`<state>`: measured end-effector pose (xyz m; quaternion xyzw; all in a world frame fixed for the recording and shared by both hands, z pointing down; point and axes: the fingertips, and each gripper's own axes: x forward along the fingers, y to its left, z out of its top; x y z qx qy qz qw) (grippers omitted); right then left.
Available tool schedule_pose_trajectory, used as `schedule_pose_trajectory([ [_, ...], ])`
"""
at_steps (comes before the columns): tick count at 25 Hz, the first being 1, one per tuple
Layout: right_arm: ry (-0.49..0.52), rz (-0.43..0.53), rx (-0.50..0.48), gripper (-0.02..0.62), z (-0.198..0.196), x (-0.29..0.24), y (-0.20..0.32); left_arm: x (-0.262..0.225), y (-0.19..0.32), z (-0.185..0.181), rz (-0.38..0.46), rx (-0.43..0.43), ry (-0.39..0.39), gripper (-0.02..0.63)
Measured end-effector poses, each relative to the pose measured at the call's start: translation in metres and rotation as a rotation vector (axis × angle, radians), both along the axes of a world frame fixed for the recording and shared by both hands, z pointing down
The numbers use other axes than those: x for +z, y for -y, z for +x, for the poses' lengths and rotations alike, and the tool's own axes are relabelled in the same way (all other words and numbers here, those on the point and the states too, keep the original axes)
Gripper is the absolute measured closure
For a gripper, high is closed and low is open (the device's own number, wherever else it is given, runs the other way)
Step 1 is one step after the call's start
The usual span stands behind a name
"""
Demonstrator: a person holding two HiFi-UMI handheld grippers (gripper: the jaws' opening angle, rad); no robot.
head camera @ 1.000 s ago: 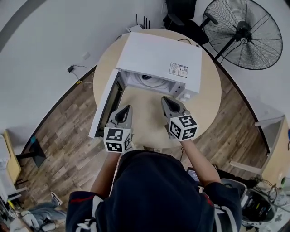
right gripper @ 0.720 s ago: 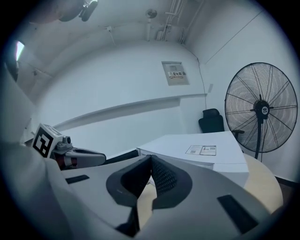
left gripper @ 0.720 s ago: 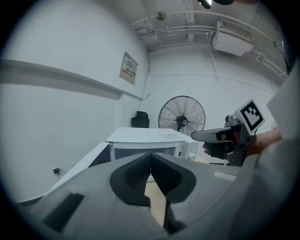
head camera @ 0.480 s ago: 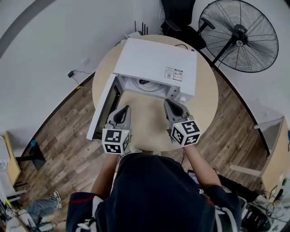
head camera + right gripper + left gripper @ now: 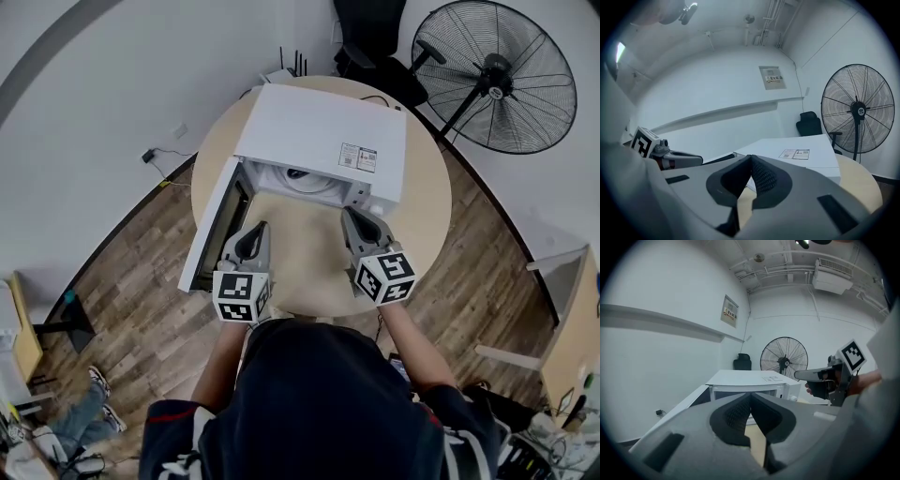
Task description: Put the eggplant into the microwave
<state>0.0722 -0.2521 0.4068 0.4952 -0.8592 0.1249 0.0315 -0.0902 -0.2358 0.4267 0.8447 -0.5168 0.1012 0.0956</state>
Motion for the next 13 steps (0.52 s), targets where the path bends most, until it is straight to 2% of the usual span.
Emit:
schedule_pose_trajectory([
  [13,-0.007,0.01,-0.001,0.583,-0.003,-0.0028,-0.0029,-0.0071,-0.0052,-0.0084,0.021,-0.024,-0.009,0.591],
])
